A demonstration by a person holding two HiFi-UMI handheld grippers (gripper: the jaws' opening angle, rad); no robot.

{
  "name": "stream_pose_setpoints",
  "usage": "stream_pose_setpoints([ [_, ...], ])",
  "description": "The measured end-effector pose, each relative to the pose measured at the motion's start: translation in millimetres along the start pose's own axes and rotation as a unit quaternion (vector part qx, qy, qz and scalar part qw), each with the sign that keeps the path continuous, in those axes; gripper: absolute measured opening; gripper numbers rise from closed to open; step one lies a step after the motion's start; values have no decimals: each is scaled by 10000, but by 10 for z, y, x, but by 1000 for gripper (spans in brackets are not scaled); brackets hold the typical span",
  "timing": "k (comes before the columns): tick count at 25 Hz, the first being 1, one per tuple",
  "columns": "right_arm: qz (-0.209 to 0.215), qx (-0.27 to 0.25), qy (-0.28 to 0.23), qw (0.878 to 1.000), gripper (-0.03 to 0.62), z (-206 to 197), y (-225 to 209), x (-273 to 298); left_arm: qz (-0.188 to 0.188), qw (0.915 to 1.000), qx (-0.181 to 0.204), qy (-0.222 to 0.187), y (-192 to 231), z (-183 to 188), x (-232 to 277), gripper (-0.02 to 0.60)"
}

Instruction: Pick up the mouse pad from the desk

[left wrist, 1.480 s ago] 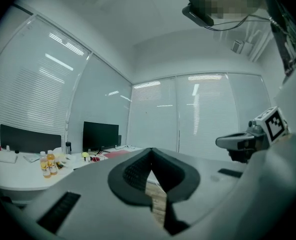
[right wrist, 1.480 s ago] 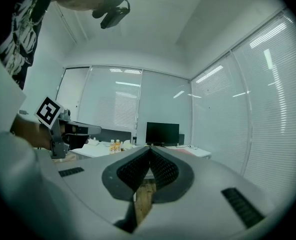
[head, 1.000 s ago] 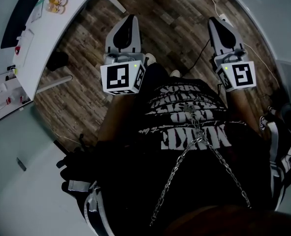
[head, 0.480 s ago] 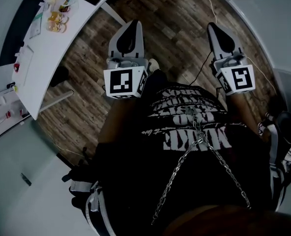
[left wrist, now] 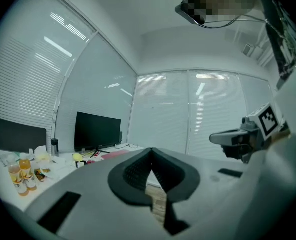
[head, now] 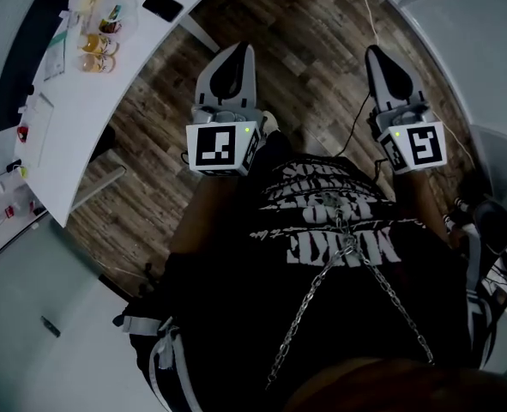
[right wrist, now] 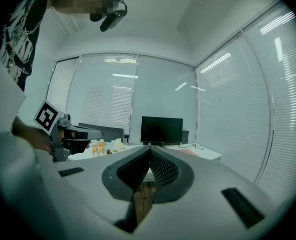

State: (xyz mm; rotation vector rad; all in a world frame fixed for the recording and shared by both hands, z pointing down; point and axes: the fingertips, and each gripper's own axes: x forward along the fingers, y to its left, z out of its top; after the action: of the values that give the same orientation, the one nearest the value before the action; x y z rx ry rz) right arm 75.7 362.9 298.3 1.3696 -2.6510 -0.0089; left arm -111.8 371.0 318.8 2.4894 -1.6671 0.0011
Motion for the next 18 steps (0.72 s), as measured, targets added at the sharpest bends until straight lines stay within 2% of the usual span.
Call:
stream_pose_setpoints([
  [5, -66, -28, 8, 10000, 0, 91, 53, 143, -119, 9999, -90, -5, 152, -2, 80, 8],
  [11, -201, -42, -92, 9997, 1, 229, 34, 200, -413, 9991, -76, -66, 89, 113, 193, 8],
  [18, -441, 37, -133, 9989, 0, 225, -244, 193, -604, 9981, 83, -3, 7, 157, 443, 8],
])
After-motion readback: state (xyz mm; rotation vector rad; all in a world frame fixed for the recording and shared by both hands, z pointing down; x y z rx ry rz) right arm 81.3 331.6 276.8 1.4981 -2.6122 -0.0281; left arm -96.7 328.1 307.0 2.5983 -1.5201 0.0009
